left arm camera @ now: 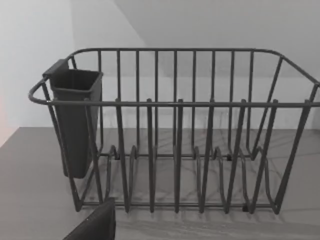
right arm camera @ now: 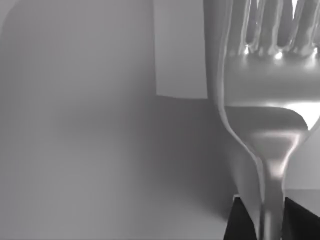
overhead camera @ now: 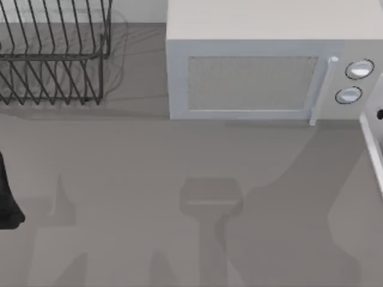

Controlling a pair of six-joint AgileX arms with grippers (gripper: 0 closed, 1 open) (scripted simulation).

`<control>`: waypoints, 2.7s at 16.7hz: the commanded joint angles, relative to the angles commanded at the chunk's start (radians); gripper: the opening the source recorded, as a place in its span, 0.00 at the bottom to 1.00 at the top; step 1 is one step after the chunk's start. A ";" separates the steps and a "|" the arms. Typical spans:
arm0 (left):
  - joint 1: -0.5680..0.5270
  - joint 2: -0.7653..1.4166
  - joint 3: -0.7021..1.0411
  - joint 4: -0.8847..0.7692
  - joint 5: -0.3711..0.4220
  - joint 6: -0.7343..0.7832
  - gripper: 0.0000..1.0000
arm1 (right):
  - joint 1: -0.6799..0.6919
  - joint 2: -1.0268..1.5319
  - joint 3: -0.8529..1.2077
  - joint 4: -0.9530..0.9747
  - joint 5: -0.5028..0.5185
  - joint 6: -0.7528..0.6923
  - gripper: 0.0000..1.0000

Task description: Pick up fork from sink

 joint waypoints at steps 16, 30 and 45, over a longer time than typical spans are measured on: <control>0.000 0.000 0.000 0.000 0.000 0.000 1.00 | 0.001 -0.168 0.381 -0.506 -0.011 0.005 0.00; 0.000 0.000 0.000 0.000 0.000 0.000 1.00 | 0.287 -0.535 0.355 -0.564 -0.045 0.315 0.00; 0.000 0.000 0.000 0.000 0.000 0.000 1.00 | 0.883 -0.613 0.000 -0.605 -0.015 0.861 0.00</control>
